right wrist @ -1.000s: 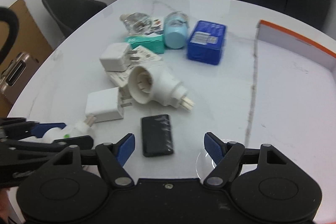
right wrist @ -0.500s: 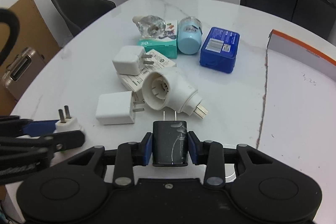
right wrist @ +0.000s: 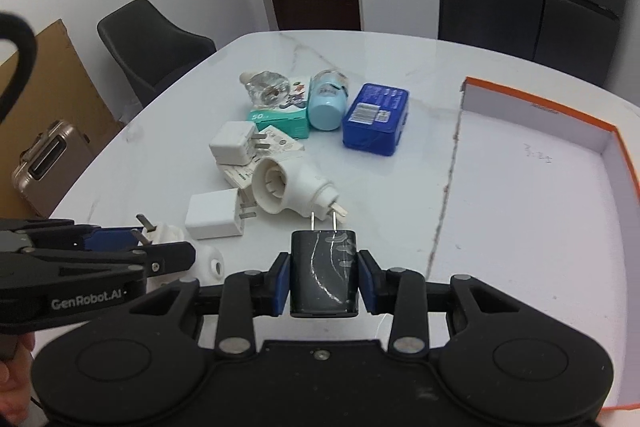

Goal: Organize rigid objects
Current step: 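Lift and carry the white adapter and black charger toward the orange-rimmed tray, then lower both held items over the inside of the orange-rimmed tray, then open the left tool to drop the white adapter while the right tool releases the black charger, then move both open tools back toward the remaining pile of white plugs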

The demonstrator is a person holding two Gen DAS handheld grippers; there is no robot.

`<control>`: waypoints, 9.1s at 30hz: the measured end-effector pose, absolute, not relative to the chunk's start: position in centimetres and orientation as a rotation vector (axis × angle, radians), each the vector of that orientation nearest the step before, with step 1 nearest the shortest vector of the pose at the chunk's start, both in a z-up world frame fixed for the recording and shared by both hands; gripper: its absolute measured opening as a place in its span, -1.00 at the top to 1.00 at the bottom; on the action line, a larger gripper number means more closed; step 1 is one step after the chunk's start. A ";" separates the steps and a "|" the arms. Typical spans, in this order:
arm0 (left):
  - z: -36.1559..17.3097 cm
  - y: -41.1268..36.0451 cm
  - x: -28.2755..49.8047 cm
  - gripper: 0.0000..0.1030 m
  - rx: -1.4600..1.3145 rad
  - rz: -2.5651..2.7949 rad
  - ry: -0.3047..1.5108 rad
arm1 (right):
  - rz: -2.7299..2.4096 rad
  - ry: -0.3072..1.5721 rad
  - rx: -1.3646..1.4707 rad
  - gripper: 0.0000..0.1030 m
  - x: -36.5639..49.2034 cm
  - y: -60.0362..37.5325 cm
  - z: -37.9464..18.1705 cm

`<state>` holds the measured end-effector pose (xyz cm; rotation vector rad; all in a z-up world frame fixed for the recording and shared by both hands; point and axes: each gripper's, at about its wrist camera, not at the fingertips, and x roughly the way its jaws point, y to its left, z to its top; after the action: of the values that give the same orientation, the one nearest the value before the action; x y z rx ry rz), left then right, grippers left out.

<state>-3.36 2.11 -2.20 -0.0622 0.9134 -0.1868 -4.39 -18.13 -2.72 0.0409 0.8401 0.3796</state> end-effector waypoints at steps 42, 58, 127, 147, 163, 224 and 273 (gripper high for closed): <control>2.3 -10.7 -2.9 0.18 0.043 -0.377 0.806 | 0.171 0.751 0.165 0.15 -8.2 -31.3 1.3; 2.8 -13.4 -2.9 0.18 0.066 -0.420 0.794 | 0.122 0.757 0.190 0.15 -8.6 -33.9 1.2; 5.4 -19.1 2.5 0.17 0.091 -0.456 0.730 | 0.077 0.703 0.206 0.15 -2.3 -37.7 4.0; 4.1 -20.5 6.5 0.17 0.082 -0.452 0.754 | 0.076 0.722 0.197 0.15 2.8 -38.5 3.4; 0.8 -21.8 10.1 0.17 0.057 -0.432 0.819 | 0.052 0.828 0.207 0.15 9.6 -40.3 -1.5; 6.0 -11.9 2.8 -0.92 0.055 -0.217 0.818 | 0.086 0.755 0.211 -0.54 -1.5 -33.3 4.3; 1.5 3.5 1.6 -0.92 -0.075 0.032 0.952 | 0.282 0.849 0.142 -0.56 0.7 -21.9 1.9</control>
<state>1.57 3.53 1.50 -0.0745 0.9519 0.0320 0.69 -21.88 1.93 0.1421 0.8488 0.2818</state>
